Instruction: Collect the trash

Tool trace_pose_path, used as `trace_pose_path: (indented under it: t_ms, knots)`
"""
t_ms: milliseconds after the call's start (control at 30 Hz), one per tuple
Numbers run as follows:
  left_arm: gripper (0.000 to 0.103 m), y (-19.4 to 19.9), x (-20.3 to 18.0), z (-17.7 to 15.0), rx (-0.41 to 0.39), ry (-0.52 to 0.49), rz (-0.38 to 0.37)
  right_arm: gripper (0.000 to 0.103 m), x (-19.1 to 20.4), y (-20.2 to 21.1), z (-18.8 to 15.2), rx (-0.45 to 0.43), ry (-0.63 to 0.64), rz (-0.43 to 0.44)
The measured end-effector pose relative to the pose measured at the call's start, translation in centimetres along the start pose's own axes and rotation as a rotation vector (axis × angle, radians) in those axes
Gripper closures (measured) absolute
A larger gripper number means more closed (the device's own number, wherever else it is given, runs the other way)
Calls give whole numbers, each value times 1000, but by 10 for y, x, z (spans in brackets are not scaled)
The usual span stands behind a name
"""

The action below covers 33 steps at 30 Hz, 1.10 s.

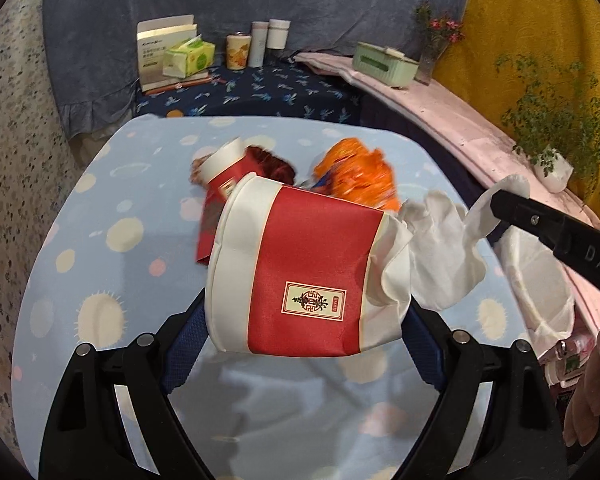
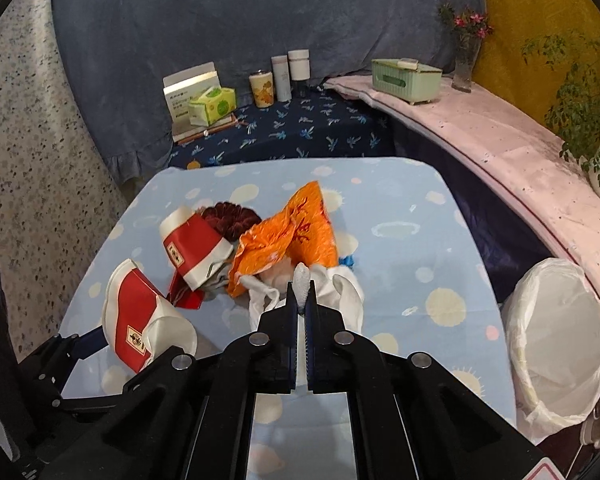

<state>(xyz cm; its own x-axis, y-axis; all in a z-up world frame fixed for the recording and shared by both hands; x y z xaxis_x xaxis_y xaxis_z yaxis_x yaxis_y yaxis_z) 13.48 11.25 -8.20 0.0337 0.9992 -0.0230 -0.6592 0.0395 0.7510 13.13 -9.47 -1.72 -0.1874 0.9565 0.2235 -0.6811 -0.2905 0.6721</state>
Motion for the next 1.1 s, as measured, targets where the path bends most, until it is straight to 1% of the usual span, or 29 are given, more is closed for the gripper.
trace_pose_path:
  t_ms: [233,367,467,700,900,1100]
  knots:
    - [20,33,-58,27,-61,-70,-75,100,-35,68,36,-120,-22,-59]
    - [20,49,-96,40,-91,-116,-121,100,-62,102,49,-181,-46,-107]
    - [20,57,-127,46,-112,-159,-146,100,-85,120,52,-205,-70,-144]
    - [20,59,-205,46,-116,-262,-201,100,-146,143,40,-217,-151,-229]
    - [20,51,-266,37,-104,-345,-237,100,-200,155,19,-204,-228,-295]
    - [20,42,-318,27,-79,-404,-274,100,-249,158,-4,-185,-314,-324]
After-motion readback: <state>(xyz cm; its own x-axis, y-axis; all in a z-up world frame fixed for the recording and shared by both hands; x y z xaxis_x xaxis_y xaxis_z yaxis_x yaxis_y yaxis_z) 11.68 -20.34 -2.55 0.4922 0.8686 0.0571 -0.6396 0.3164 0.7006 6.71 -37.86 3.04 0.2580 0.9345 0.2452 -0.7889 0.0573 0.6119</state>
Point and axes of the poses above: each gripper's, at about its wrist camera, not at the fingertips, and y roughly against the way its jaws point, x to its left, z to its top, the point moved 3 cm from there along -y, roughly the way its jaws point, and after that the axes turned 12 degrees about z, right-handed, at the moved point
